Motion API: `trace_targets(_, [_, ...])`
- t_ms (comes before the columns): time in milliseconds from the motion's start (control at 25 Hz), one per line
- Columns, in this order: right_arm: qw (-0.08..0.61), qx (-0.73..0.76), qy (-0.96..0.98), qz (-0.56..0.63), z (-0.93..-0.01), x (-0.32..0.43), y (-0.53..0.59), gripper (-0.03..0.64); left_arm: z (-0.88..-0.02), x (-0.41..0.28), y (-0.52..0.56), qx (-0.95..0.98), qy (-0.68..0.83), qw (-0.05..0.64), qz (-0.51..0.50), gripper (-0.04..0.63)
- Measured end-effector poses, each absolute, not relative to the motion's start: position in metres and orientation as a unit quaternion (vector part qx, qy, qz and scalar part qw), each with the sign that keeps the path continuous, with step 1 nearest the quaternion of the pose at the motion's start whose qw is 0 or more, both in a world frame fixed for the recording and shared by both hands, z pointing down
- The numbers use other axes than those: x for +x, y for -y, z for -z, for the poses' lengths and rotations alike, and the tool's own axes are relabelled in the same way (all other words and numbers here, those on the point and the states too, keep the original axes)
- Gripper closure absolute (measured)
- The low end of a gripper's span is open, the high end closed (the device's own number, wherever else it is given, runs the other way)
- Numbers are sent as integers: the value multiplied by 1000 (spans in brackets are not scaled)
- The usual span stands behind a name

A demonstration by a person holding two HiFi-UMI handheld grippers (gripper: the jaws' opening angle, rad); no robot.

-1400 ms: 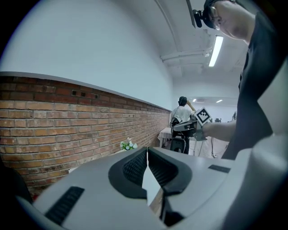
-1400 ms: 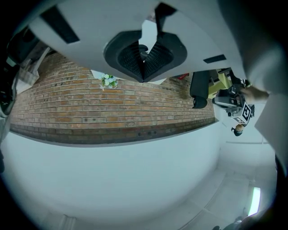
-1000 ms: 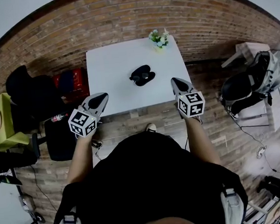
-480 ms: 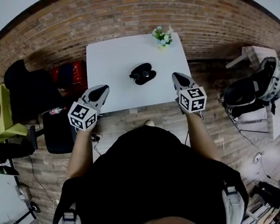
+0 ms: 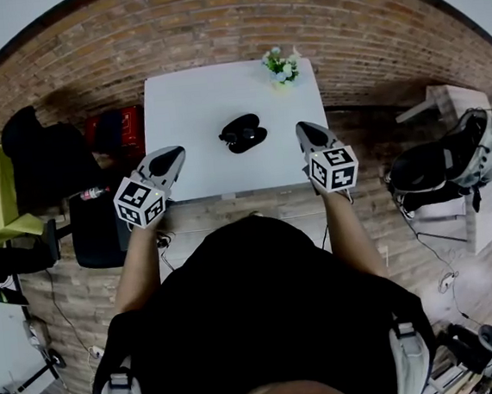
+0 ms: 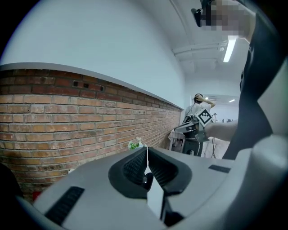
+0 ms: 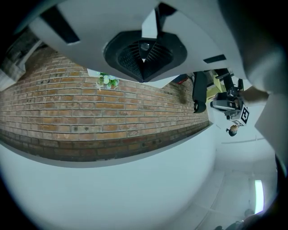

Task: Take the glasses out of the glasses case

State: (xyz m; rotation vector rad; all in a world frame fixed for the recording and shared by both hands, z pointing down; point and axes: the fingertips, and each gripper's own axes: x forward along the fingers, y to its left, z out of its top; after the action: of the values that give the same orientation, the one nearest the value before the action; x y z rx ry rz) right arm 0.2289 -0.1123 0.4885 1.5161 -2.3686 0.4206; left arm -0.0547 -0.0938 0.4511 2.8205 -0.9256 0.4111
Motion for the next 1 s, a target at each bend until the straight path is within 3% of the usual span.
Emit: trace_targets(1000, [172, 498, 836, -152, -509, 253, 157, 601, -459, -20, 130, 932, 325, 85, -135, 580])
